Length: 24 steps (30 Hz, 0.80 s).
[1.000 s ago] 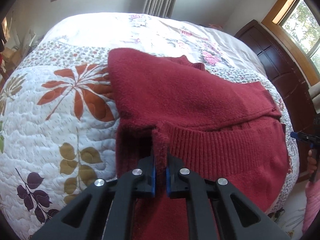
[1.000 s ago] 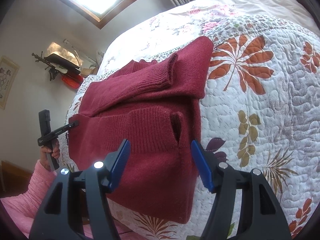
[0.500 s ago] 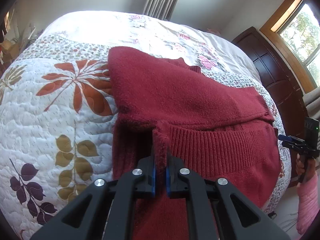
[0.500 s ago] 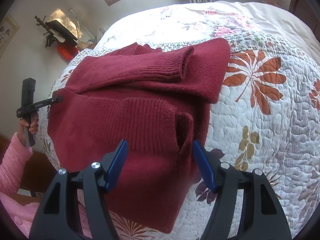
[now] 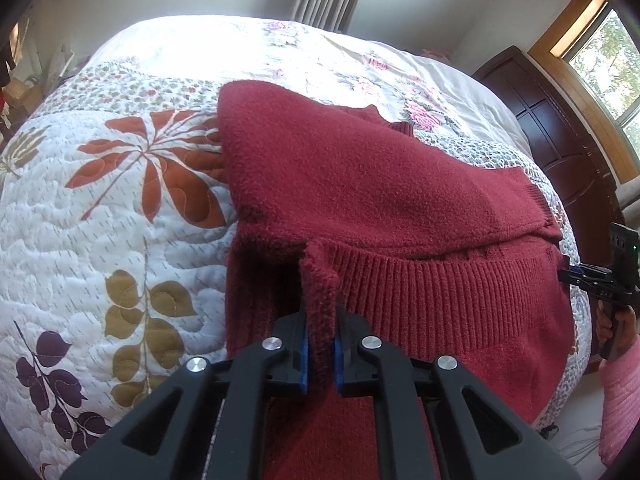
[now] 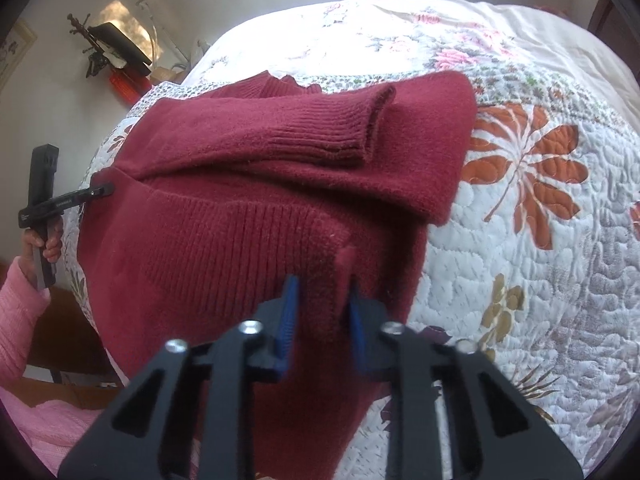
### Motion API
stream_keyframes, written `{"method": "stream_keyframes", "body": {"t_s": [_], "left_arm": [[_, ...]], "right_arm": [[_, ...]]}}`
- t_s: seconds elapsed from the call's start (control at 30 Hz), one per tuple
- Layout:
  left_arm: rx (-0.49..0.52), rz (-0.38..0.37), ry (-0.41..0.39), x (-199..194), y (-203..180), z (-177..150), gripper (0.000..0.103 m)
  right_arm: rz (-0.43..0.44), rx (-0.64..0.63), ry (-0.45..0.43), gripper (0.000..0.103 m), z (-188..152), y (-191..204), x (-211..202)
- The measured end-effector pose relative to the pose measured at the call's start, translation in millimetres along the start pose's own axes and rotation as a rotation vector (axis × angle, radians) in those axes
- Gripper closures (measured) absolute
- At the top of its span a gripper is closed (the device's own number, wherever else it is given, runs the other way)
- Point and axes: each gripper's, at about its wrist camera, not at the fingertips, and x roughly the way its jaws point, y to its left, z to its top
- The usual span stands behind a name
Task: Fold small clothes
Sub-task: 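Carry the hem up toward the collar with both tools, then release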
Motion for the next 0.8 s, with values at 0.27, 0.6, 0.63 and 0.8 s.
{"method": "stream_keyframes", "body": {"t_s": [0.27,0.6,0.63,0.8], "left_arm": [[0.009,-0.032,-0.106,-40.5,-14.7,-3.0,0.096],[0.010,-0.097,-0.268,-91.0,-31.4,45.0,0.096],[0.014,-0.096,-0.278,-92.4,-32.8,52.3,0.096],[0.019,-0.079,-0.325,-88.8,-35.9,102.2,0.096]], "right_arm": [[0.135,0.038,-0.137,0.098,-5.2,-5.2,-48.9],[0.193,0.009,-0.292,0.098,42.0,-2.1,-110.8],[0.188,0.009,-0.301,0.098,50.9,-3.1,-113.5],[0.161,0.023,-0.325,0.098,100.5,-15.6,-117.4]]}}
